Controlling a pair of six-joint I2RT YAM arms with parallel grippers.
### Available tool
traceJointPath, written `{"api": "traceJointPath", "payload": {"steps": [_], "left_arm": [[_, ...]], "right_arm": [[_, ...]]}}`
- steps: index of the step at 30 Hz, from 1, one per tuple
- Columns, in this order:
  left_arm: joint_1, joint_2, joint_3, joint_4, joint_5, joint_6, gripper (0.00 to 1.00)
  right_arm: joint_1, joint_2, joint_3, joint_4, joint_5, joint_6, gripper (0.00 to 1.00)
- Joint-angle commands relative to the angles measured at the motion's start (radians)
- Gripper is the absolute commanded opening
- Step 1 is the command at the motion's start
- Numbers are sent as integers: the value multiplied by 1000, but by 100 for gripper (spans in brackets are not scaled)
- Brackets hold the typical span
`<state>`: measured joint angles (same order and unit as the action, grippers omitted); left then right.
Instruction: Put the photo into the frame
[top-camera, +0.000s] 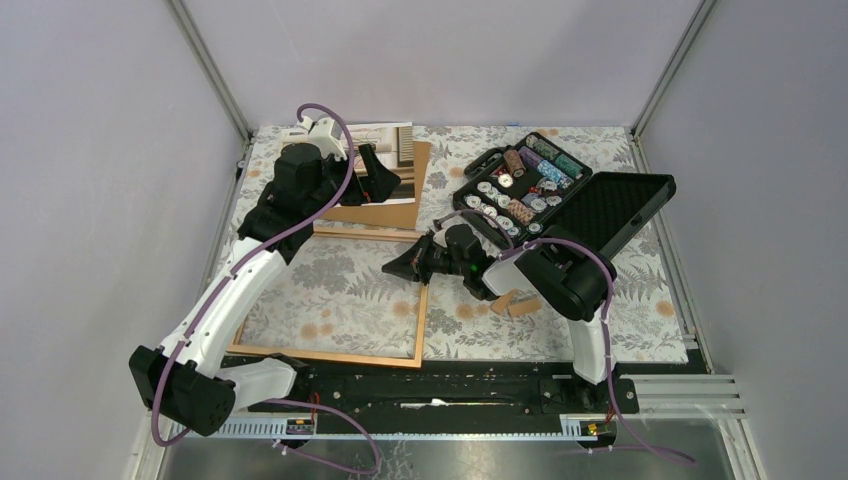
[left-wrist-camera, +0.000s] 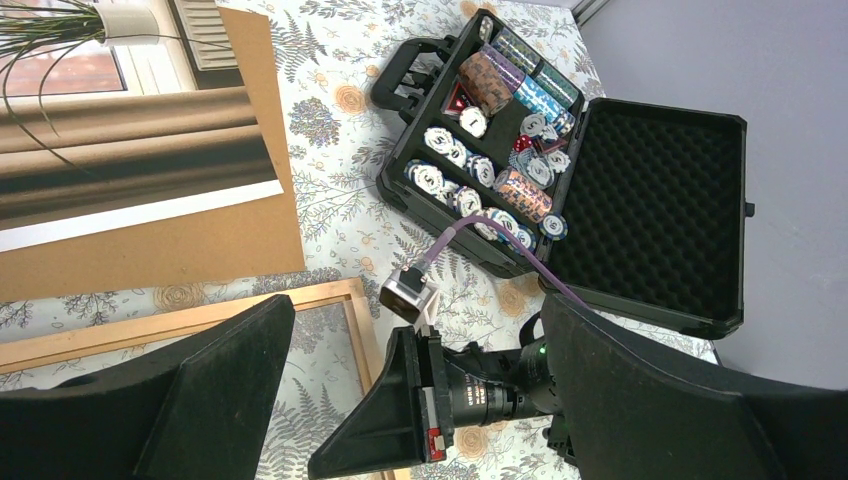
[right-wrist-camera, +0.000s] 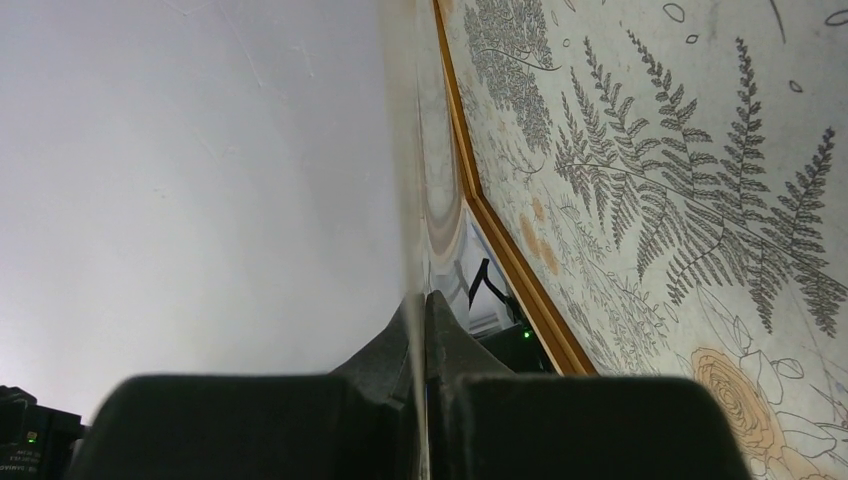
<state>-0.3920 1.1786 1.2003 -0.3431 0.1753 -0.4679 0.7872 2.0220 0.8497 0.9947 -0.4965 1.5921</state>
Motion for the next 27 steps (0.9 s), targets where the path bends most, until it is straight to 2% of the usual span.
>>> {"api": "traceJointPath", "payload": {"steps": [1, 7, 14, 18, 27], "left_arm": [[-4, -28, -1, 47, 18, 5, 99], [-2, -26, -2, 48, 16, 4, 99], [-2, -28, -7, 54, 23, 0, 99], [-2, -28, -9, 58, 25, -2, 99], [-2, -25, -8, 58, 32, -5, 99]], "right_arm": [[17, -10, 17, 23, -7, -12, 0], [15, 22, 46, 27, 2, -57, 0], [15, 23, 53, -9, 43, -239, 0], [12, 27, 49, 35, 52, -277, 0], [-5, 30, 80, 22, 65, -321, 0]]}}
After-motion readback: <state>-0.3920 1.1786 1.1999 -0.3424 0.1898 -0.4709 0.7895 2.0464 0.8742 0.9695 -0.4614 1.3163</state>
